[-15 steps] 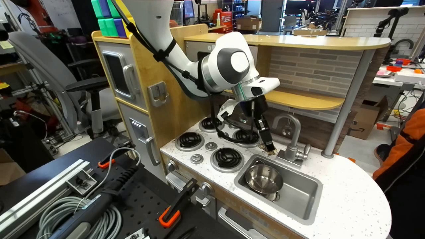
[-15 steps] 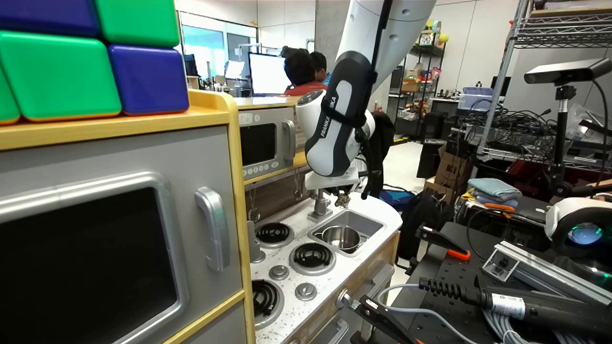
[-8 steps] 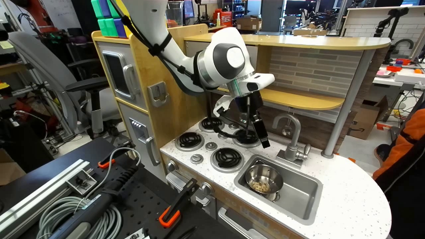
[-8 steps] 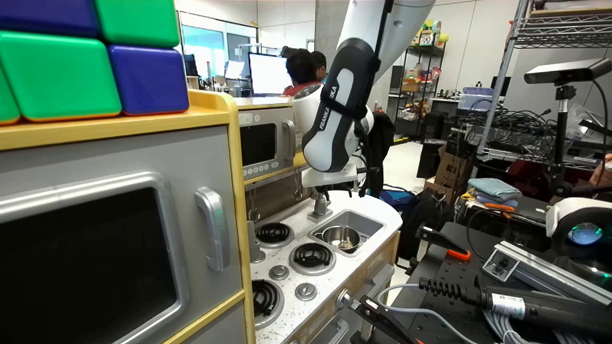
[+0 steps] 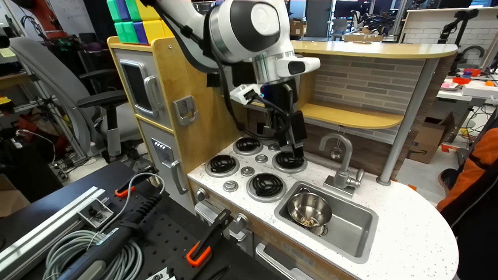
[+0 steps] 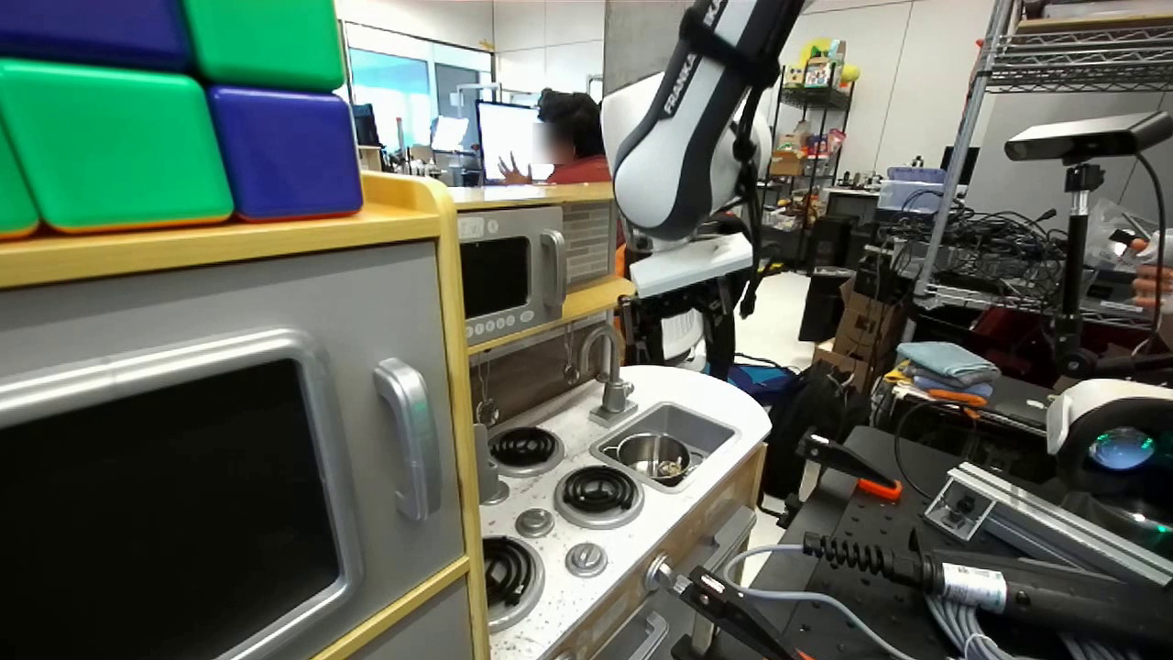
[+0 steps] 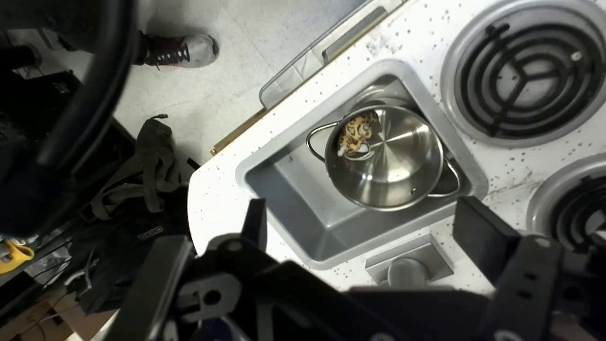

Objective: Place the wire scourer in the pot in the sink

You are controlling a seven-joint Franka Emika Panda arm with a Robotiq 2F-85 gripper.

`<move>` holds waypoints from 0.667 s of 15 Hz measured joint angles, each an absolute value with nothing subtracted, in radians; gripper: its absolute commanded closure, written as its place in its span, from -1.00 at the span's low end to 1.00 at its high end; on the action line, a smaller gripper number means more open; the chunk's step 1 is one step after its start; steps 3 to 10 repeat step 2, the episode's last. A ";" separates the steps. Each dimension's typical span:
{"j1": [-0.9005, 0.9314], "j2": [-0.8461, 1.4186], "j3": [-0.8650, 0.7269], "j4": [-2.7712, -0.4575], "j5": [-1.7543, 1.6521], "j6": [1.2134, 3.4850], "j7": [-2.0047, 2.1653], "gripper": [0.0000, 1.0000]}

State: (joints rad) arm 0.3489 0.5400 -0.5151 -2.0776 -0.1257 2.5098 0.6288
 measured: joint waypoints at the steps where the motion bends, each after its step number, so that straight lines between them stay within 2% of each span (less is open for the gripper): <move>1: 0.325 0.492 -0.492 -2.092 -0.128 2.474 0.602 -1.00; 10: 0.305 0.455 -0.476 -2.103 -0.129 2.455 0.585 -1.00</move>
